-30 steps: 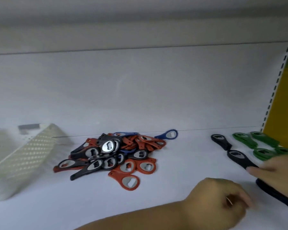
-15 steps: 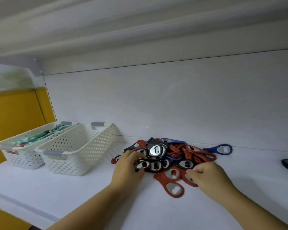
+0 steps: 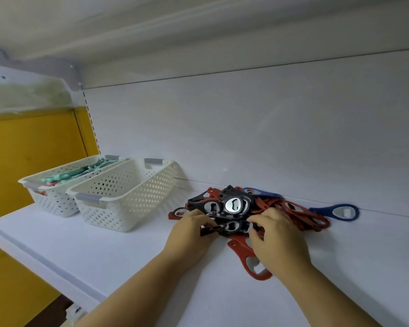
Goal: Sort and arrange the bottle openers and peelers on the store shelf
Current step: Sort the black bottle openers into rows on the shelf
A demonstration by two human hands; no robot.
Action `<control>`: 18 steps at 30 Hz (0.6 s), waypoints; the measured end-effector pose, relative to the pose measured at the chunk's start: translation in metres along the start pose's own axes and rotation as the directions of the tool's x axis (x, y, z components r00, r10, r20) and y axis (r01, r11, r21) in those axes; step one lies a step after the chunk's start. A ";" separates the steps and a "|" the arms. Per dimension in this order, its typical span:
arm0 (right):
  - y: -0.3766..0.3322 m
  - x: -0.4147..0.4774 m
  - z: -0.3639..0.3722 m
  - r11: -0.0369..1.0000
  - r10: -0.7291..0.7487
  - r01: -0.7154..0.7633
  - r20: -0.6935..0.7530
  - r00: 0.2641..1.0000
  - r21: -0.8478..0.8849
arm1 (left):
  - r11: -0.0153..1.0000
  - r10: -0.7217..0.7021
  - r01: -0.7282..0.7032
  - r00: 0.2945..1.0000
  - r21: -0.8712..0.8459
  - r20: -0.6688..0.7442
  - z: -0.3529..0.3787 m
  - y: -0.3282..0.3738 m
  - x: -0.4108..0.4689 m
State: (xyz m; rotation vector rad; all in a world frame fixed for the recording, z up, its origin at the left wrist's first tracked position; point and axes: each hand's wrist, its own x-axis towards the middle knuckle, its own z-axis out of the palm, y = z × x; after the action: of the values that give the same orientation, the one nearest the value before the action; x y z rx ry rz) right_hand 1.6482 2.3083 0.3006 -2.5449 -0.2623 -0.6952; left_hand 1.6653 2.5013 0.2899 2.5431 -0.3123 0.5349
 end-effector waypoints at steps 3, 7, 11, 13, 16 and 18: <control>-0.009 0.000 0.009 0.993 -0.075 0.088 0.160 0.984 -0.076 | 0.999 0.034 -0.034 0.999 -0.030 -0.012 -0.003 0.006 -0.003; -0.009 -0.001 0.012 0.990 -0.077 0.102 0.222 0.972 -0.102 | 0.807 -0.179 0.174 0.983 -0.565 0.048 -0.014 0.006 -0.004; -0.008 0.000 0.016 0.991 -0.120 0.130 0.198 0.973 -0.039 | 0.304 -0.322 0.359 0.910 -0.882 0.260 -0.027 0.000 -0.002; -0.004 0.000 0.019 0.989 -0.150 0.151 0.163 0.975 0.007 | 0.132 -0.309 0.379 0.894 -0.916 0.325 -0.030 0.000 -0.002; 0.001 0.002 0.018 0.980 -0.164 0.161 0.017 0.986 0.115 | -0.109 -0.277 0.417 0.859 -0.902 0.431 -0.032 -0.001 -0.002; -0.001 0.004 0.011 0.970 -0.110 0.129 -0.099 0.989 0.208 | -0.142 -0.227 0.464 0.845 -0.875 0.485 -0.034 0.000 -0.004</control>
State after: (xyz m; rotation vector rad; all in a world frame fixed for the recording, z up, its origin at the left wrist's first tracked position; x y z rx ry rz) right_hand 1.6556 2.3147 0.2948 -2.3023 -0.4396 -0.7765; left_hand 1.6513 2.5199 0.3152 0.9883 0.0277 -0.2102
